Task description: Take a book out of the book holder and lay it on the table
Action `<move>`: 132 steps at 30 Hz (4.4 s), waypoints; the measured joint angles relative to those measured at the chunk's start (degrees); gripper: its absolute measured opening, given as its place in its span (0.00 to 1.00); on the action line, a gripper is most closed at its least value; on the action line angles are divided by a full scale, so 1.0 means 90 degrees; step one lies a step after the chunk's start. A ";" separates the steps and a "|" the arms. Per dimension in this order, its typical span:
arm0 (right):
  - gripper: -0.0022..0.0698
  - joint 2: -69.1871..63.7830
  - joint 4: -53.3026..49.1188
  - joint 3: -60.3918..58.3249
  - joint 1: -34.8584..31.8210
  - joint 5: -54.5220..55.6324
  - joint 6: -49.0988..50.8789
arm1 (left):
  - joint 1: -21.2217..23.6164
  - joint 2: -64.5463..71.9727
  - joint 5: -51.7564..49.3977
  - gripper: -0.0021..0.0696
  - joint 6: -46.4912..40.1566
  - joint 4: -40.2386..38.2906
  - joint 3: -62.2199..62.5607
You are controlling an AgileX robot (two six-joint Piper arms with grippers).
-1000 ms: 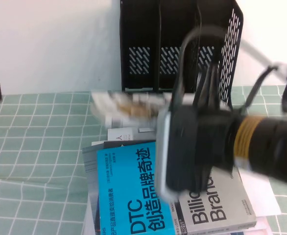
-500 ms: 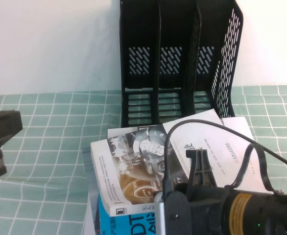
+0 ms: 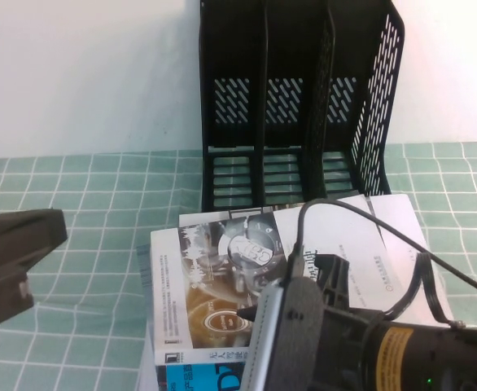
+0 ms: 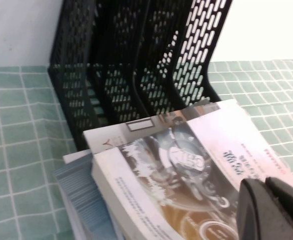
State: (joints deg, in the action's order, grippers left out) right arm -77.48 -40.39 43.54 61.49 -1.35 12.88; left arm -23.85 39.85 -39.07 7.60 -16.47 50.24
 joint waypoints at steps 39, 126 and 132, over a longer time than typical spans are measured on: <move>0.03 0.7812 0.1869 -0.2236 0.0000 -0.3276 -0.0182 | 0.0000 -0.4147 -0.0306 0.03 0.0379 0.1689 -0.1382; 0.03 0.7856 0.1745 -0.4899 0.0000 -0.2236 0.0212 | 0.1675 -0.4530 0.2151 0.03 -0.1495 0.1249 -0.5708; 0.03 0.7856 0.1745 -0.4899 0.0000 -0.2236 0.0212 | 0.1675 -0.4530 0.2151 0.03 -0.1492 0.1249 -0.5718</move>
State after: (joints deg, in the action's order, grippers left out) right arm -6.78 -24.68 -0.55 61.49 -21.47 14.78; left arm -8.77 -0.92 -19.71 -5.83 -5.23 -1.22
